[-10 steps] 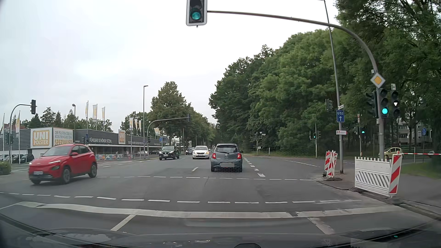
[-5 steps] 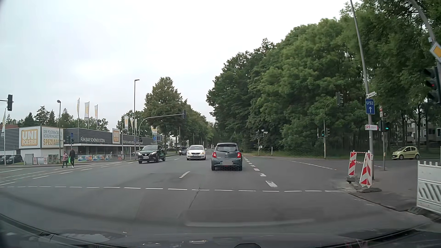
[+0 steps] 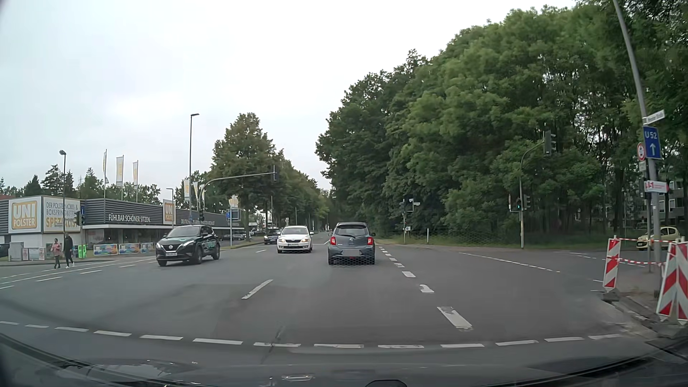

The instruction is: Follow the waypoints while adhering to traffic rules and regulations

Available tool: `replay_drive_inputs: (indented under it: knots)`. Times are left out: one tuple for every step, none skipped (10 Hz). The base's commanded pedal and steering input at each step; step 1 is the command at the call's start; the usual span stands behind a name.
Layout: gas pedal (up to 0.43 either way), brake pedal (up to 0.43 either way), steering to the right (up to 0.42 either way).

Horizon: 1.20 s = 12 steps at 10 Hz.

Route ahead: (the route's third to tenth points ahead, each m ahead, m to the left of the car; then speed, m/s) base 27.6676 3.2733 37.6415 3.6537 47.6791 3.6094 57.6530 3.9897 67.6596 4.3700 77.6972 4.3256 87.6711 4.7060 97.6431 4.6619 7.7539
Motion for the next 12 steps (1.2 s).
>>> replay_drive_inputs:
  knots:
    - [0.240,0.000,0.008]
    - [0.240,0.000,0.008]
    - [0.240,0.000,0.008]
    - [0.240,0.000,0.007]
    - [0.240,0.000,0.007]
    - [0.240,0.000,0.005]
    - [0.240,0.000,-0.001]
    - [0.240,0.000,-0.008]
    - [0.240,0.000,-0.012]
    - [0.240,0.000,-0.009]
    - [0.240,0.000,-0.007]
    - [0.240,0.000,-0.006]
